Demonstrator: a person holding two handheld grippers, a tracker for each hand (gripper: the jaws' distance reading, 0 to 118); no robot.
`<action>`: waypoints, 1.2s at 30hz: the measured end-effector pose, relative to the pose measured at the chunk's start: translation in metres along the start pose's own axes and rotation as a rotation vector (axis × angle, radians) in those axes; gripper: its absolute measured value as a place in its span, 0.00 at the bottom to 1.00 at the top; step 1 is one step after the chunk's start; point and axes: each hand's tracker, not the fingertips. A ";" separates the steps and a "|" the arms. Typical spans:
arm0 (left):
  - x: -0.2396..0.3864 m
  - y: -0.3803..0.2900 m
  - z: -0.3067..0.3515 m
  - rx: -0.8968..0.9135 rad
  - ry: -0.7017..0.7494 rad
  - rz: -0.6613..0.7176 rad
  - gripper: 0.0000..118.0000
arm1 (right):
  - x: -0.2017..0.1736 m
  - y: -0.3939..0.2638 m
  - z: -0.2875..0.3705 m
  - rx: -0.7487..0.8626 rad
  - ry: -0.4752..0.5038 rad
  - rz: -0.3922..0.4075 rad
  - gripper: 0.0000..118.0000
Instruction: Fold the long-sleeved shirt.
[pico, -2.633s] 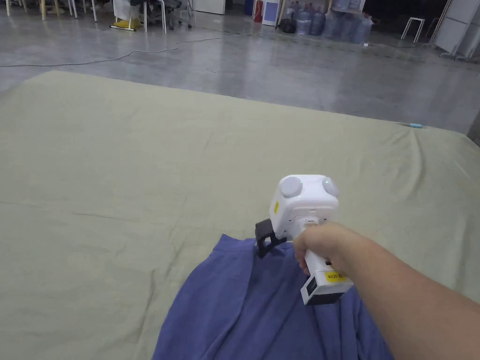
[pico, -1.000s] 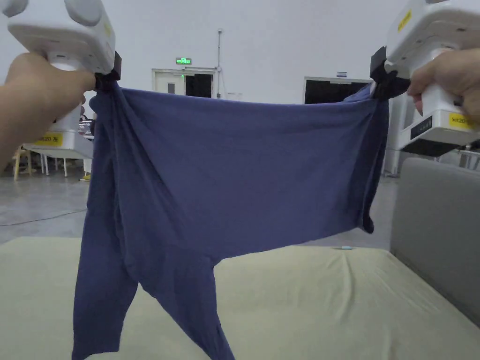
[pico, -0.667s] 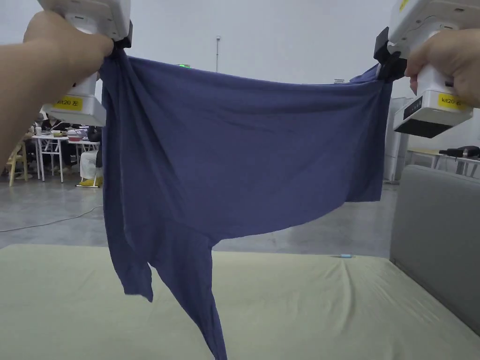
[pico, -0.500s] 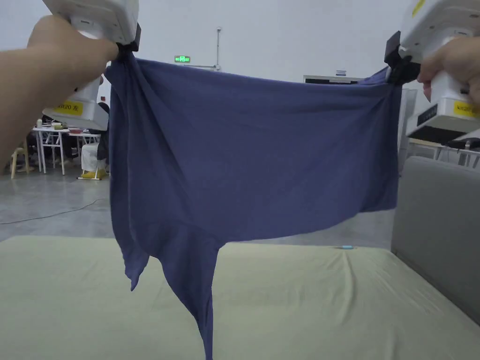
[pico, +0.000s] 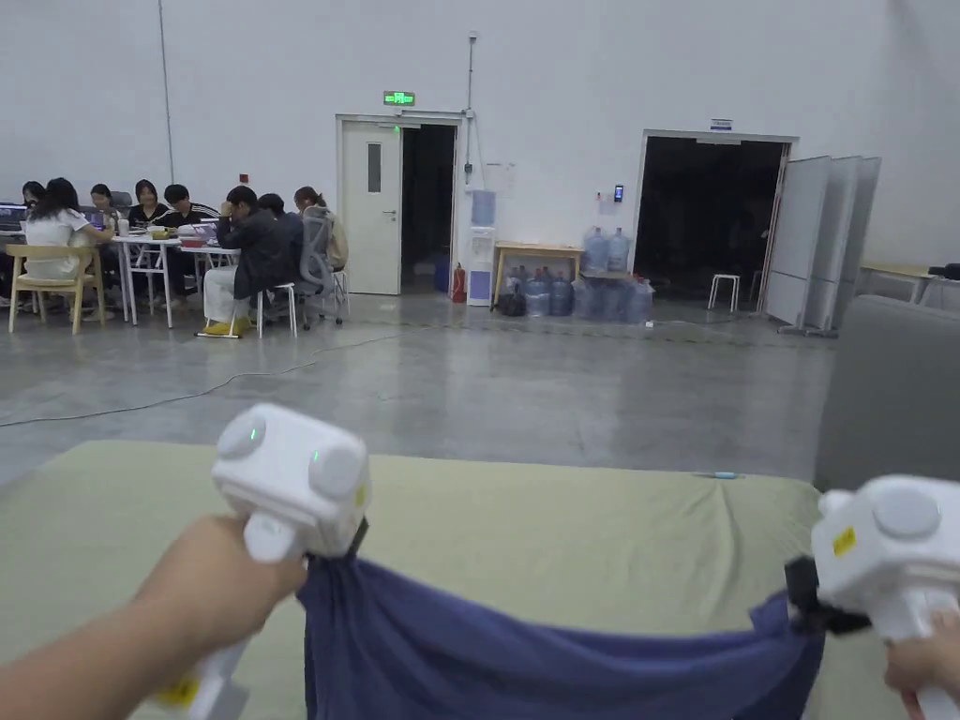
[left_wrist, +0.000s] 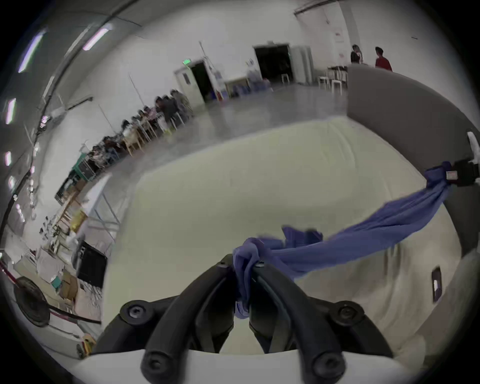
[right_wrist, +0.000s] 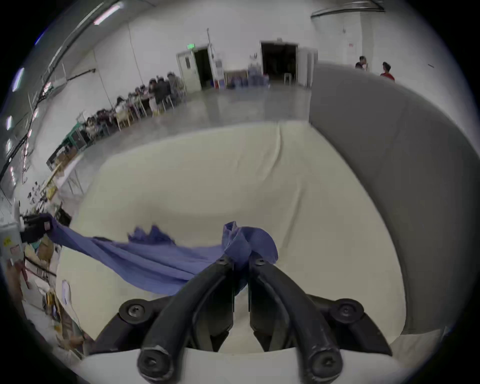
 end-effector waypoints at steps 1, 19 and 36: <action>0.002 -0.023 -0.001 -0.026 -0.023 0.025 0.01 | 0.006 -0.022 -0.006 -0.014 0.005 0.028 0.04; 0.071 -0.318 0.028 -0.418 -0.198 -0.161 0.01 | 0.037 -0.308 -0.012 -0.361 -0.017 0.169 0.04; 0.086 -0.383 -0.001 -0.520 -0.207 -0.227 0.01 | 0.027 -0.353 -0.031 -0.462 -0.087 0.150 0.04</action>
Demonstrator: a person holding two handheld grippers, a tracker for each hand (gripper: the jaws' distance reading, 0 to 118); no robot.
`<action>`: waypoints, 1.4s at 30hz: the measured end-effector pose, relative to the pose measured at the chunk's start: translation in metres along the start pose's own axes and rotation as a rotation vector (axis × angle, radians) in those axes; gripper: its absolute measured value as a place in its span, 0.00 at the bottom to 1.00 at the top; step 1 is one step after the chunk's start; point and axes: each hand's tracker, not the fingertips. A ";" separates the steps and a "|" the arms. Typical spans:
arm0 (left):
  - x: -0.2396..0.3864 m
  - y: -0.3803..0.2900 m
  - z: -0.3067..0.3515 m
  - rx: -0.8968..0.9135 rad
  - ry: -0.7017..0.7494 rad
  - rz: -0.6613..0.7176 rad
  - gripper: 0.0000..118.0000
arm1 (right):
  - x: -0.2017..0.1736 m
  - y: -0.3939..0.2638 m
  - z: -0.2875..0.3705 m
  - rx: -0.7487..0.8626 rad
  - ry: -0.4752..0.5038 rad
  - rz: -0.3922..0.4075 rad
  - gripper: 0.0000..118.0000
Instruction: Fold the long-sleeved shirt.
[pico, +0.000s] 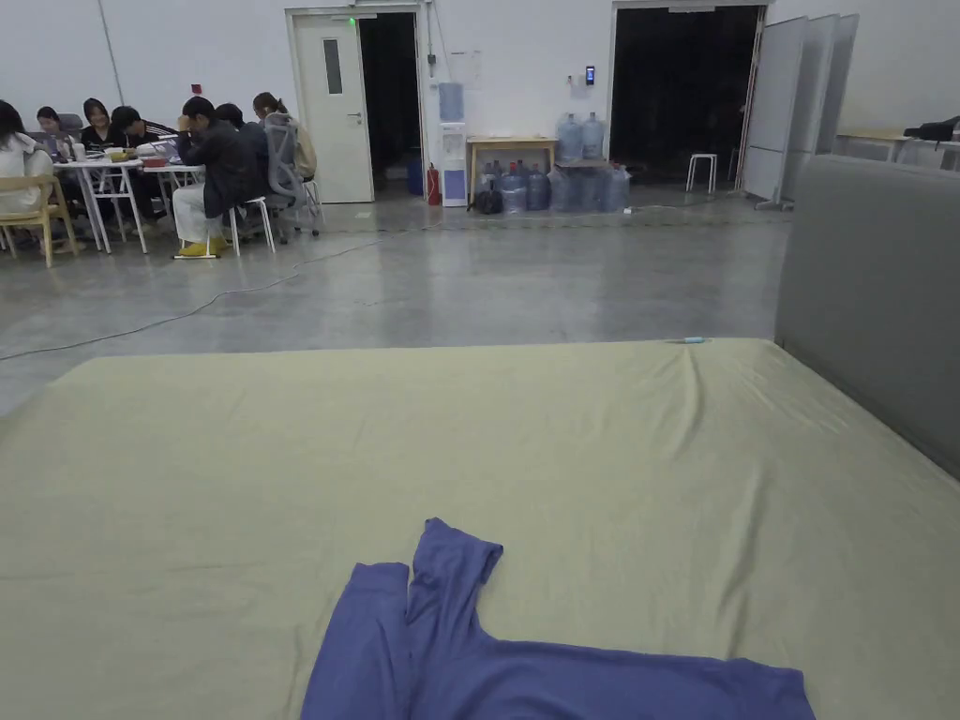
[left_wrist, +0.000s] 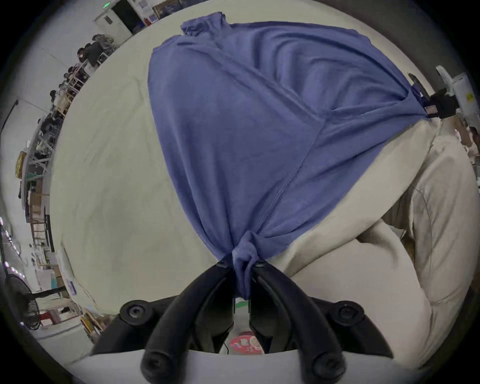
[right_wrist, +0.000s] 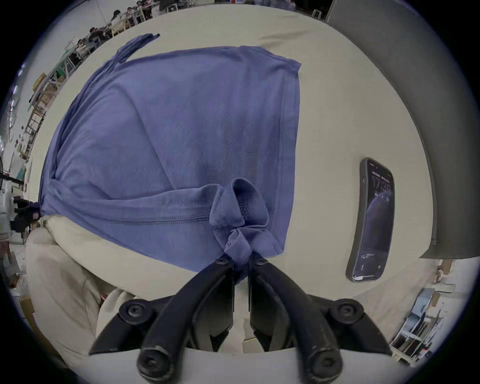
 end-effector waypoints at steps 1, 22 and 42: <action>0.000 0.000 -0.002 0.002 -0.007 0.012 0.01 | 0.001 -0.001 -0.002 0.000 -0.001 -0.001 0.04; 0.016 -0.052 0.065 0.182 -0.122 0.342 0.16 | -0.019 -0.037 0.102 0.315 0.232 -0.220 0.27; -0.167 0.251 -0.004 0.465 -0.118 0.846 0.99 | -0.074 -0.003 0.075 0.302 0.419 -0.122 0.00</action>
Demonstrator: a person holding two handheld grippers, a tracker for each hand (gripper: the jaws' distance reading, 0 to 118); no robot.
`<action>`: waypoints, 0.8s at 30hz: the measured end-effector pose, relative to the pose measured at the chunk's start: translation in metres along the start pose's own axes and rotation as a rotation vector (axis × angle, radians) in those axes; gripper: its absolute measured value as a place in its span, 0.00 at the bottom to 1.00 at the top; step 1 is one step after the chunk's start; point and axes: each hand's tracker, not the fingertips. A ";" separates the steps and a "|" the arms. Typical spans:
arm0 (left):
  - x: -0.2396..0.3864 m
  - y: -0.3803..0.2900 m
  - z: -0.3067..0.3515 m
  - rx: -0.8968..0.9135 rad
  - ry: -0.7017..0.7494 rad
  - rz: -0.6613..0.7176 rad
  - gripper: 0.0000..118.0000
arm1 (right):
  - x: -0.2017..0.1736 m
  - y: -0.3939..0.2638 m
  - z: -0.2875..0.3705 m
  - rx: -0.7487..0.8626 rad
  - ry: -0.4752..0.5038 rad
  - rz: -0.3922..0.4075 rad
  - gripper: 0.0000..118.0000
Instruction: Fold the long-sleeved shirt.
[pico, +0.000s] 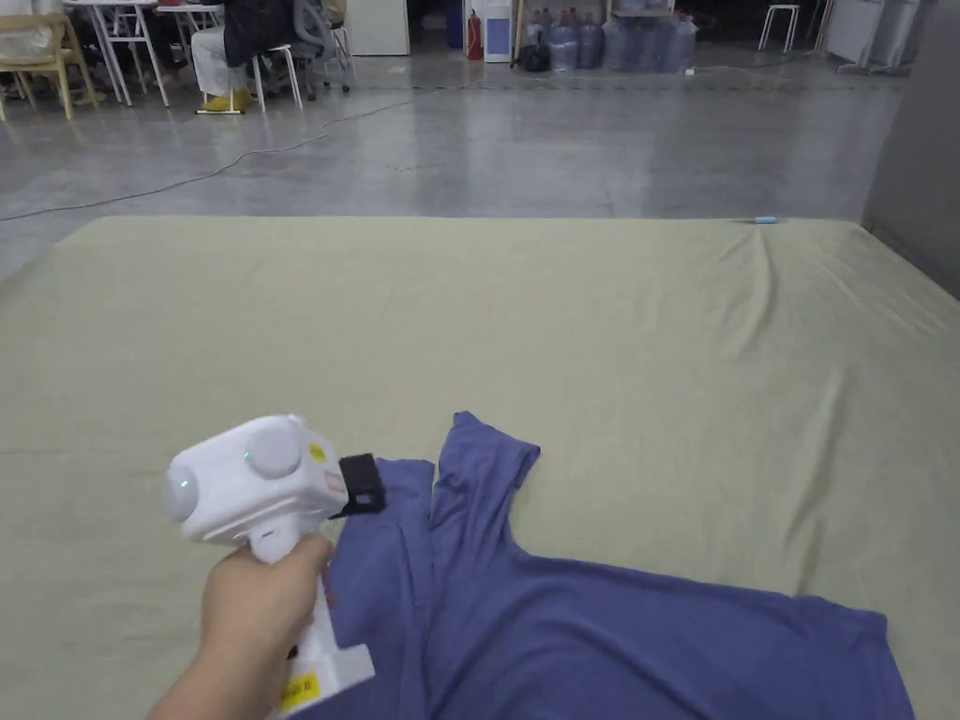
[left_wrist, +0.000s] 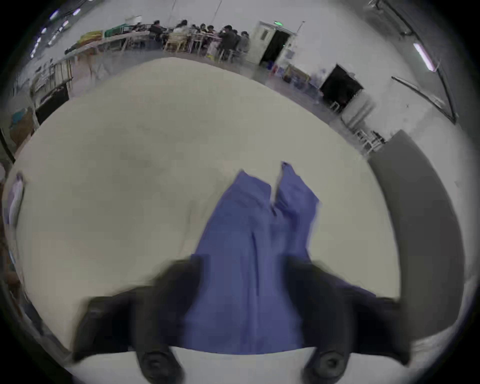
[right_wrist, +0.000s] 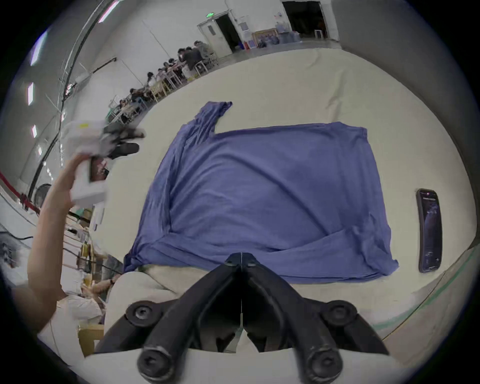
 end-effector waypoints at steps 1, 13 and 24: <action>0.011 0.004 -0.015 -0.024 0.037 -0.029 0.97 | 0.002 0.000 0.000 -0.006 0.006 -0.005 0.00; 0.051 -0.018 -0.059 -0.140 0.250 -0.457 0.00 | 0.013 0.006 0.003 -0.002 0.016 -0.059 0.00; 0.046 -0.052 0.144 -0.020 -0.034 -0.541 0.00 | -0.008 0.004 0.022 0.037 0.051 -0.033 0.00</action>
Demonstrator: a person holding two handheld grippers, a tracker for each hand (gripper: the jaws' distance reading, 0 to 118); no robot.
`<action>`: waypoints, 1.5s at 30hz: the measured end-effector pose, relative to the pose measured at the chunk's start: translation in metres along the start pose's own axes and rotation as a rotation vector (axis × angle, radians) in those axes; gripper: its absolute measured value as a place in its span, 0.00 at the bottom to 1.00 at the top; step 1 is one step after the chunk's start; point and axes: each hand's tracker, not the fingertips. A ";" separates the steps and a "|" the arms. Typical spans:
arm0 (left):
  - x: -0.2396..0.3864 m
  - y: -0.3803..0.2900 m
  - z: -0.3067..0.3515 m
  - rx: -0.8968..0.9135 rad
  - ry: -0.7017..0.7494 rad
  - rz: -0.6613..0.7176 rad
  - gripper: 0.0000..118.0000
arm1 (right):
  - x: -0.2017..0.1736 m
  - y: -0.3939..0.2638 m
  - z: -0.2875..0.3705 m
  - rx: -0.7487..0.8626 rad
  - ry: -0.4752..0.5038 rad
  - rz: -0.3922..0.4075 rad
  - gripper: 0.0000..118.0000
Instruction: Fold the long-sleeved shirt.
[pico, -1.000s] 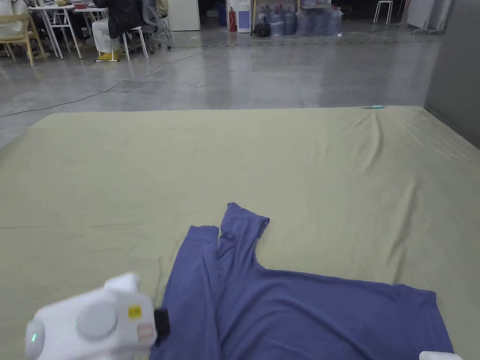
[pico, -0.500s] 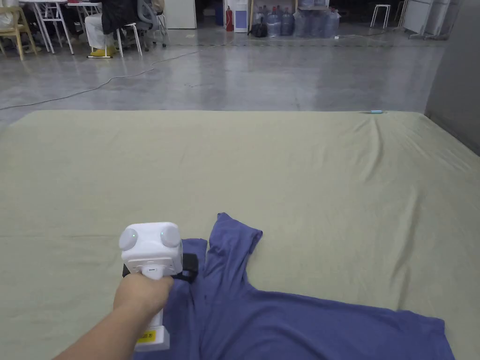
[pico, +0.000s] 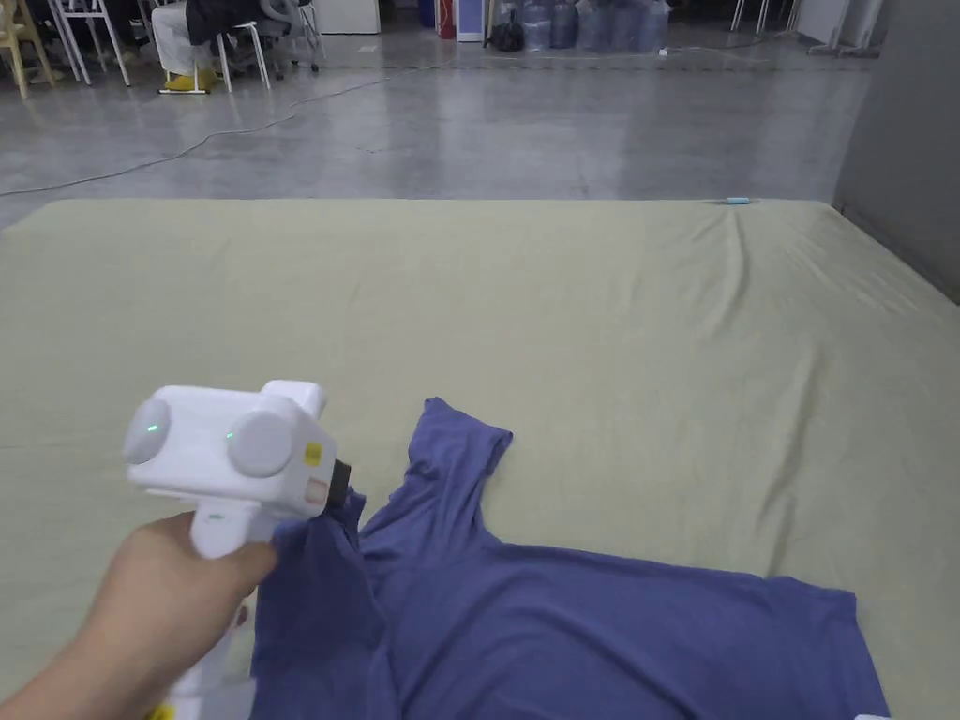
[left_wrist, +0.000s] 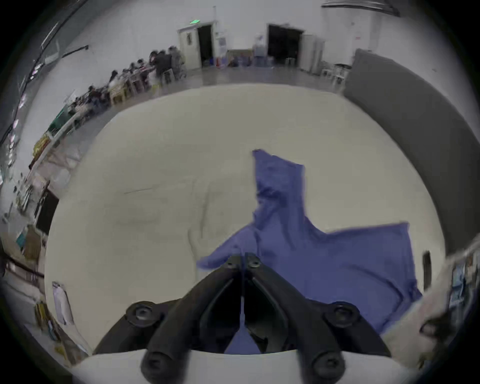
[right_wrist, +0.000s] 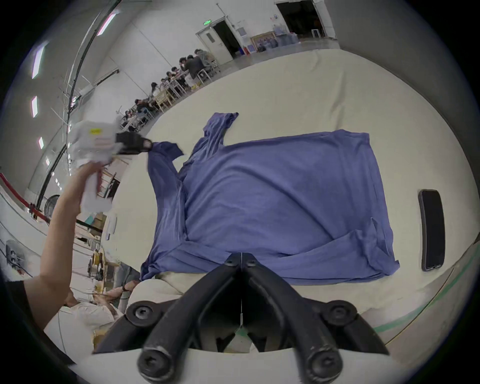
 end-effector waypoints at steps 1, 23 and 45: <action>-0.001 -0.013 0.005 -0.024 -0.020 -0.030 0.00 | -0.001 -0.001 0.002 0.002 -0.004 0.003 0.00; -0.008 -0.098 -0.019 -0.067 -0.142 0.164 1.00 | -0.006 -0.002 -0.002 -0.005 -0.037 -0.001 0.00; 0.002 -0.004 -0.198 -0.209 0.089 0.105 0.92 | 0.038 0.023 -0.039 -0.058 -0.073 -0.077 0.00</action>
